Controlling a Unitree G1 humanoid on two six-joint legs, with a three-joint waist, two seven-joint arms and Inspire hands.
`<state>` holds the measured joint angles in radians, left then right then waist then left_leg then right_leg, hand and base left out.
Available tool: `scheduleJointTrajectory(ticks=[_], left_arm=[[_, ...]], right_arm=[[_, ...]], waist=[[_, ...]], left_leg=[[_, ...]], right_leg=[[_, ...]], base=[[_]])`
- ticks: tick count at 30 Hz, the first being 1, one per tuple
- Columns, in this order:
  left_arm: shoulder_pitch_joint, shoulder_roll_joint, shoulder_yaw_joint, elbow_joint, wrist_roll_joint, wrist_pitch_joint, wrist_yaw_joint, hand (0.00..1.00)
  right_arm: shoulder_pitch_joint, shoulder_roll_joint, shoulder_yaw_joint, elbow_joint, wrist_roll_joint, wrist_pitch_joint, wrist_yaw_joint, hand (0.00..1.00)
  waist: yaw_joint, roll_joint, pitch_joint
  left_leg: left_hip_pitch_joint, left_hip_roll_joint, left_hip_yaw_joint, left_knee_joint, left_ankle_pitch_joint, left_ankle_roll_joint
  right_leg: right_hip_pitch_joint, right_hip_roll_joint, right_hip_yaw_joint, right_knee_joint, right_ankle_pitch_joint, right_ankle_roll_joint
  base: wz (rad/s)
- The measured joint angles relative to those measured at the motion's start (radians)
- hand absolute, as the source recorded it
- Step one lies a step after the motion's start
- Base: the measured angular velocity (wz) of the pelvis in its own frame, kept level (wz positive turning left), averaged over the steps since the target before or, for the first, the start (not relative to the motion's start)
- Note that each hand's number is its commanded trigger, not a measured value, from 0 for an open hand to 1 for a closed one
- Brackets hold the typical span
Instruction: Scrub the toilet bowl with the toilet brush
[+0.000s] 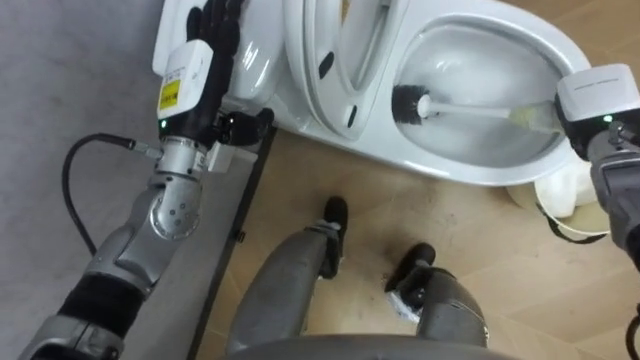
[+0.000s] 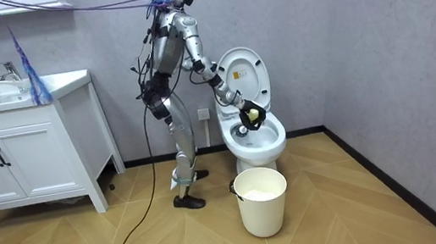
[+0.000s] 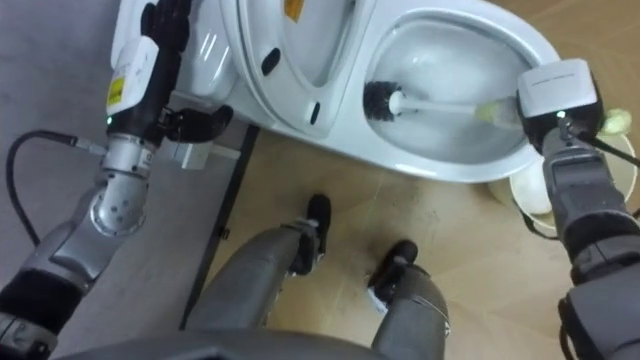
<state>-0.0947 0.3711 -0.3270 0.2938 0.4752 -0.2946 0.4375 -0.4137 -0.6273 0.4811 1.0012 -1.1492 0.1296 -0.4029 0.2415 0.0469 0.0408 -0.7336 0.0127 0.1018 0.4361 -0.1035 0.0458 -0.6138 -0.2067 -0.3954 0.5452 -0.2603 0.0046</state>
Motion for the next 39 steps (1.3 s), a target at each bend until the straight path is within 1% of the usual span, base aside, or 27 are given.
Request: scheduleJointTrajectory(ticks=[2,3,4,5,6,7,8,9,10,11,12,14,16,18,20,21,24,25,27,28,29,31,32,33,35,37,39], left_arm=[[-0.011,0.001,-0.001,-0.001,-0.016,0.0,0.007,0.0],[-0.017,0.002,0.0,-0.002,-0.027,0.0,0.008,0.0],[-0.019,0.002,0.0,-0.002,-0.032,0.0,0.008,0.0],[-0.02,0.002,-0.002,-0.002,-0.041,0.0,0.008,0.0],[-0.02,0.002,-0.002,-0.003,-0.05,0.001,0.015,0.0],[-0.02,0.002,-0.001,-0.004,-0.051,0.001,0.017,0.0],[-0.021,0.002,0.001,-0.008,-0.052,0.001,0.022,0.0],[-0.021,0.002,0.001,-0.011,-0.051,0.001,0.033,0.0],[-0.021,0.002,0.001,-0.011,-0.051,0.001,0.038,0.0],[-0.02,0.0,0.0,-0.01,-0.051,0.003,0.043,0.0],[-0.019,-0.001,0.0,-0.009,-0.051,0.008,0.049,0.0],[-0.02,-0.003,-0.012,-0.009,-0.052,0.022,0.061,0.0],[-0.023,-0.002,-0.013,-0.009,-0.054,0.026,0.066,0.0],[-0.023,-0.003,-0.025,-0.01,-0.073,0.031,0.073,0.0],[-0.024,-0.003,-0.031,-0.013,-0.079,0.042,0.074,0.0],[-0.023,-0.003,-0.034,-0.024,-0.08,0.057,0.074,0.0],[-0.019,0.002,-0.032,-0.067,-0.081,0.088,0.08,0.0],[-0.019,0.002,-0.031,-0.072,-0.081,0.094,0.083,0.0],[-0.02,0.001,-0.026,-0.078,-0.081,0.102,0.083,0.0],[-0.02,0.002,-0.025,-0.078,-0.081,0.103,0.083,0.0],[-0.021,0.001,-0.018,-0.079,-0.081,0.105,0.084,0.0],[-0.028,-0.001,-0.017,-0.079,-0.08,0.119,0.09,0.0],[-0.028,-0.001,-0.02,-0.079,-0.077,0.132,0.099,0.0],[-0.028,-0.001,-0.022,-0.079,-0.074,0.143,0.101,0.0],[-0.028,0.0,-0.021,-0.08,-0.072,0.154,0.104,0.0],[-0.029,0.001,-0.021,-0.08,-0.072,0.166,0.105,0.0],[-0.03,0.0,-0.031,-0.072,-0.072,0.182,0.105,0.0]], right_arm=[[-0.003,-0.001,0.0,-0.001,0.009,0.009,0.003,1.0],[-0.003,-0.001,0.0,-0.003,0.012,0.018,0.009,1.0],[-0.003,-0.001,0.0,-0.008,0.015,0.024,0.014,1.0],[0.002,0.0,0.007,-0.017,0.025,0.04,0.015,1.0],[0.003,-0.001,0.02,-0.02,0.037,0.054,0.022,1.0],[0.004,-0.001,0.031,-0.018,0.041,0.065,0.032,1.0],[0.006,0.004,0.048,-0.009,0.049,0.082,0.055,1.0],[0.009,0.014,0.047,0.001,0.077,0.093,0.061,1.0],[0.01,0.017,0.047,0.004,0.089,0.097,0.061,1.0],[0.017,0.021,0.047,0.015,0.104,0.104,0.059,1.0],[0.022,0.019,0.047,0.026,0.126,0.105,0.056,1.0],[0.019,0.018,0.047,0.047,0.161,0.103,0.055,1.0],[0.012,0.018,0.049,0.065,0.204,0.096,0.045,1.0],[0.001,0.018,0.055,0.126,0.268,0.079,0.019,1.0],[-0.007,0.018,0.044,0.153,0.325,0.072,0.008,1.0],[-0.018,0.016,0.044,0.189,0.363,0.06,0.002,1.0],[-0.048,-0.005,0.034,0.24,0.453,0.032,-0.021,1.0],[-0.053,-0.006,0.029,0.244,0.457,0.031,-0.024,1.0],[-0.071,-0.007,-0.031,0.268,0.453,0.034,-0.035,1.0],[-0.08,-0.008,-0.043,0.28,0.452,0.034,-0.038,1.0],[-0.101,-0.014,-0.064,0.298,0.44,0.041,-0.044,1.0],[-0.122,-0.036,-0.061,0.323,0.407,0.047,-0.062,1.0],[-0.12,-0.052,-0.059,0.327,0.371,0.048,-0.078,1.0],[-0.113,-0.061,-0.05,0.328,0.327,0.059,-0.096,1.0],[-0.102,-0.068,-0.025,0.322,0.265,0.082,-0.117,1.0],[-0.093,-0.067,0.004,0.304,0.212,0.093,-0.131,1.0],[-0.064,-0.058,0.031,0.273,0.131,0.095,-0.161,1.0]], waist=[[0.002,0.002,0.0004],[0.005,0.008,0.001],[0.005,0.014,0.0033],[0.002,0.018,0.0088],[0.003,0.029,0.0073],[0.003,0.029,0.0091],[0.007,0.036,0.0077],[0.009,0.043,0.0041],[0.009,0.046,0.0031],[0.01,0.053,-0.0001],[0.01,0.062,-0.0015],[0.008,0.067,-0.0017],[0.01,0.069,-0.0014],[0.01,0.074,-0.0017],[0.007,0.073,-0.0009],[0.004,0.072,-0.0005],[-0.012,0.067,0.0013],[-0.016,0.066,0.0016],[-0.024,0.062,0.0016],[-0.027,0.061,0.0012],[-0.031,0.057,0.0024],[-0.043,0.056,0.0029],[-0.046,0.053,0.0022],[-0.042,0.045,0.0011],[-0.042,0.038,0.0009],[-0.034,0.038,0.0001],[-0.014,0.045,-0.004]], left_leg=[[-0.02,0.003,0.0,0.011,0.0,0.0],[-0.031,0.006,0.002,0.014,0.0,-0.001],[-0.033,0.008,0.002,0.017,0.0,-0.001],[-0.041,0.01,0.002,0.025,0.0,-0.002],[-0.054,0.01,0.002,0.036,0.0,-0.003],[-0.063,0.01,0.002,0.041,0.0,-0.004],[-0.079,0.009,0.002,0.05,0.0,-0.004],[-0.095,0.01,0.002,0.053,0.001,-0.007],[-0.101,0.01,0.003,0.056,0.001,-0.007],[-0.108,0.012,0.003,0.06,0.001,-0.007],[-0.112,0.011,0.002,0.068,0.002,-0.007],[-0.113,0.008,0.003,0.072,0.002,-0.007],[-0.116,0.006,0.003,0.073,0.002,-0.007],[-0.118,-0.001,0.005,0.075,0.002,-0.007],[-0.119,-0.011,0.008,0.076,0.002,-0.006],[-0.124,-0.021,0.007,0.077,0.002,-0.006],[-0.152,-0.035,0.01,0.088,0.004,-0.004],[-0.157,-0.036,0.01,0.095,0.004,-0.004],[-0.175,-0.042,0.011,0.12,0.004,-0.004],[-0.177,-0.044,0.013,0.122,0.004,-0.004],[-0.186,-0.044,0.019,0.131,0.004,-0.004],[-0.194,-0.047,0.02,0.143,0.004,-0.003],[-0.196,-0.046,0.024,0.152,0.004,-0.003],[-0.195,-0.042,0.035,0.153,0.004,-0.003],[-0.195,-0.039,0.032,0.153,0.006,0.0],[-0.194,-0.026,0.028,0.151,0.006,0.001],[-0.185,-0.019,0.032,0.145,0.006,0.001]], right_leg=[[-0.022,-0.001,0.003,0.014,-0.004,-0.005],[-0.035,0.0,0.005,0.023,-0.006,-0.009],[-0.037,0.0,0.005,0.025,-0.007,-0.01],[-0.043,-0.001,0.006,0.027,-0.009,-0.013],[-0.057,-0.002,0.009,0.034,-0.01,-0.015],[-0.066,-0.002,0.009,0.042,-0.011,-0.017],[-0.082,-0.001,0.009,0.05,-0.013,-0.02],[-0.101,-0.002,0.009,0.063,-0.015,-0.023],[-0.106,-0.003,0.01,0.064,-0.015,-0.024],[-0.112,-0.001,0.01,0.066,-0.016,-0.024],[-0.113,0.001,0.01,0.073,-0.017,-0.026],[-0.115,-0.003,0.011,0.082,-0.023,-0.025],[-0.121,-0.008,0.011,0.09,-0.028,-0.026],[-0.131,-0.02,0.013,0.101,-0.037,-0.025],[-0.145,-0.031,0.029,0.125,-0.048,-0.021],[-0.16,-0.047,0.033,0.147,-0.056,-0.021],[-0.205,-0.086,0.037,0.203,-0.076,-0.023],[-0.21,-0.089,0.038,0.211,-0.078,-0.023],[-0.229,-0.103,0.044,0.242,-0.085,-0.024],[-0.233,-0.106,0.046,0.25,-0.086,-0.024],[-0.244,-0.11,0.052,0.258,-0.088,-0.025],[-0.253,-0.12,0.05,0.275,-0.092,-0.027],[-0.253,-0.121,0.048,0.28,-0.092,-0.027],[-0.254,-0.12,0.05,0.281,-0.093,-0.027],[-0.255,-0.115,0.051,0.279,-0.091,-0.029],[-0.251,-0.098,0.051,0.264,-0.079,-0.033],[-0.243,-0.083,0.049,0.248,-0.068,-0.04]], base=[[-0.02],[-0.04],[0.0],[0.0],[0.0],[0.0],[0.0],[0.0],[0.0],[0.0],[0.03],[0.06],[0.05],[0.04],[0.07],[0.13],[0.18],[0.09],[0.06],[0.04],[0.0],[0.05],[0.0],[-0.04],[-0.11],[-0.19],[-0.19]])
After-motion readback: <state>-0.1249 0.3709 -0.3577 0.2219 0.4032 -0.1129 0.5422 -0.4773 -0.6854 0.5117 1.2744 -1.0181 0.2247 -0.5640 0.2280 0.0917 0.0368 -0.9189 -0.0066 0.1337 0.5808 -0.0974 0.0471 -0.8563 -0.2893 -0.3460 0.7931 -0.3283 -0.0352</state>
